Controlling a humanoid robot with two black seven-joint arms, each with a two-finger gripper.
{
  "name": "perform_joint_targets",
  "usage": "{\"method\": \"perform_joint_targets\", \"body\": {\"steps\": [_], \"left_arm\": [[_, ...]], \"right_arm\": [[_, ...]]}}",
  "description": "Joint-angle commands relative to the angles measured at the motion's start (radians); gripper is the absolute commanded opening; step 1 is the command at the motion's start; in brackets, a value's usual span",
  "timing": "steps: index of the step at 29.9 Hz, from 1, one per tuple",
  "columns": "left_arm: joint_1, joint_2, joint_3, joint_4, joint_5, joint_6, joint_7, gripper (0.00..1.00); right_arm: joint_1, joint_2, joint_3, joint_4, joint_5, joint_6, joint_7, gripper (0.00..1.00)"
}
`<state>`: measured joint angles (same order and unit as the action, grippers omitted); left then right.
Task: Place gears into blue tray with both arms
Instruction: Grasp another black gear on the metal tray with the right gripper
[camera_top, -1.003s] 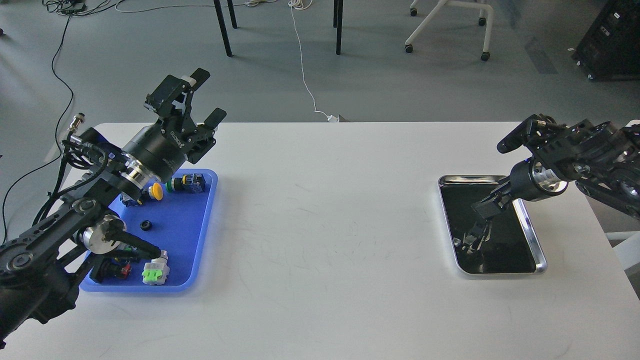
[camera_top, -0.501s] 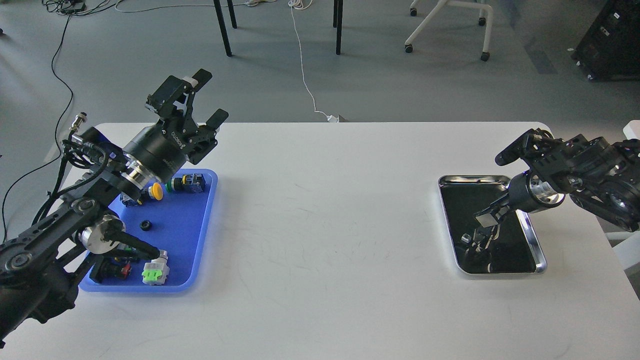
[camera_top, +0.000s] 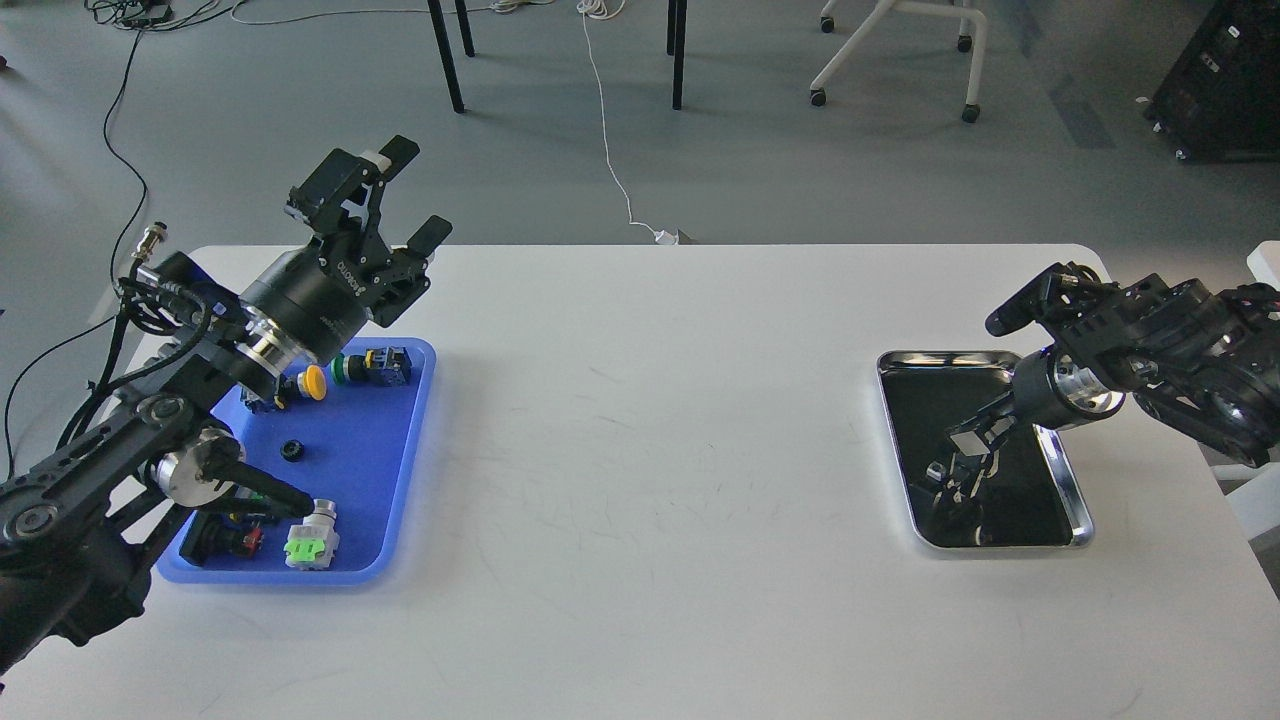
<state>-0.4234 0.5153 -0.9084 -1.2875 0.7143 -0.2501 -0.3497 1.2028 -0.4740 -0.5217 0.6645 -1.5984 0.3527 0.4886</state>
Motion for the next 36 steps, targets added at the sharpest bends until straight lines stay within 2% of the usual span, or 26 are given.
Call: {"method": "perform_joint_targets", "body": {"steps": [1, 7, 13, 28, 36], "left_arm": [[0.000, 0.000, -0.001, -0.001, -0.001, -0.001, 0.000, 0.98], [0.000, 0.000, -0.001, -0.001, -0.001, -0.014, 0.000, 0.98], [0.000, 0.006, -0.001, 0.000, -0.001, -0.014, 0.000, 0.98], [-0.001, 0.008, -0.001, 0.000, -0.001, -0.014, 0.000, 0.98], [-0.003, 0.008, -0.003, -0.001, -0.001, -0.014, 0.000, 0.98]], "right_arm": [[-0.006, 0.000, 0.003, -0.002, 0.000, 0.000, 0.000, 0.66], [-0.011, 0.003, 0.003, -0.003, 0.026, 0.000, 0.000, 0.61], [-0.014, 0.014, 0.003, -0.003, 0.035, 0.000, 0.000, 0.43], [-0.009, 0.014, 0.000, 0.001, 0.035, 0.005, 0.000, 0.21], [0.001, 0.012, 0.000, 0.006, 0.035, 0.008, 0.000, 0.16]]}}
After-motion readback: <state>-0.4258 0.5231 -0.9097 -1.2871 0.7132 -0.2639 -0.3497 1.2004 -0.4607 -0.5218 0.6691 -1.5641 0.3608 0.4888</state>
